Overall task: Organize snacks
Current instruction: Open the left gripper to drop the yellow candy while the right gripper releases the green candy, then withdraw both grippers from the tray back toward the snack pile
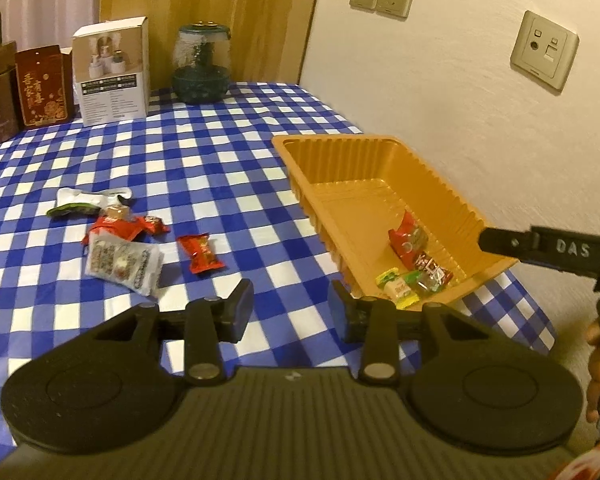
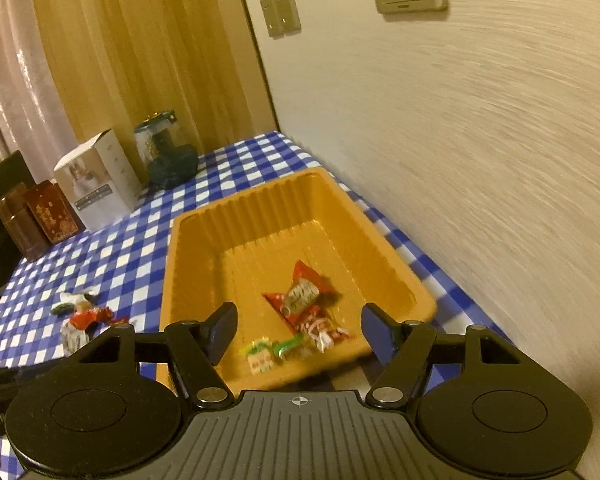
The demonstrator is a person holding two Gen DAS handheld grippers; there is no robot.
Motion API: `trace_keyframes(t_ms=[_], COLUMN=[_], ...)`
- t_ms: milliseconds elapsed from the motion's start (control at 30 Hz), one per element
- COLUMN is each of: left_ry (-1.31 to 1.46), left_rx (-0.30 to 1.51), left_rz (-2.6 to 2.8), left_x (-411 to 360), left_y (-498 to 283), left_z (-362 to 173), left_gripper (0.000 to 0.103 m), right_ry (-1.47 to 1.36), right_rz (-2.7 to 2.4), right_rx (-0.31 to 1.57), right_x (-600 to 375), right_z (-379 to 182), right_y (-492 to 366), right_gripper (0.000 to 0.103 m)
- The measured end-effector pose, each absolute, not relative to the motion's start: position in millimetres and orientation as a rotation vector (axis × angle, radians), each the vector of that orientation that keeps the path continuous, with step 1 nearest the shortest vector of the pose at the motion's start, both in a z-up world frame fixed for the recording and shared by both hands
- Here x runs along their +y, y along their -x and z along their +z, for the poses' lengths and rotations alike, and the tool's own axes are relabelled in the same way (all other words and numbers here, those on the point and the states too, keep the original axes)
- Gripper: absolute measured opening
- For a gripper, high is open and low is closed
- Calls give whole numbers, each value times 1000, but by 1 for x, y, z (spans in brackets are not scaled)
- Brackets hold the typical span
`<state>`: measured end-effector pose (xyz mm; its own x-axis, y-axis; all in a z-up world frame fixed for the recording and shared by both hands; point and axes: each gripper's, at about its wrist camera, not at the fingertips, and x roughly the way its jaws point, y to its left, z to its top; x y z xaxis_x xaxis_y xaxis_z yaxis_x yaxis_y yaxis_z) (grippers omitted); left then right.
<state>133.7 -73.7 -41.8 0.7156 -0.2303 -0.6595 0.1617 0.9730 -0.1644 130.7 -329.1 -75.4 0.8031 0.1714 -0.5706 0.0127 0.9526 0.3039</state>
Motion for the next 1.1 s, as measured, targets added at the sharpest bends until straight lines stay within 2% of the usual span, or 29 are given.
trace_keyframes(t_ms=[400, 700, 1100], left_ry=[115, 130, 169], left_rx=[727, 709, 698], left_rz=[-172, -125, -36], left_x=[-42, -9, 41], left_y=[-97, -71, -51], left_z=[-27, -15, -10], left_gripper=[43, 54, 59], right_ry=[-218, -186, -138], right_rz=[102, 166, 241], right_rx=[642, 630, 627], right_x=[-296, -261, -223], right_z=[-66, -53, -46], right_y=[-75, -61, -56], right_gripper=[69, 69, 69])
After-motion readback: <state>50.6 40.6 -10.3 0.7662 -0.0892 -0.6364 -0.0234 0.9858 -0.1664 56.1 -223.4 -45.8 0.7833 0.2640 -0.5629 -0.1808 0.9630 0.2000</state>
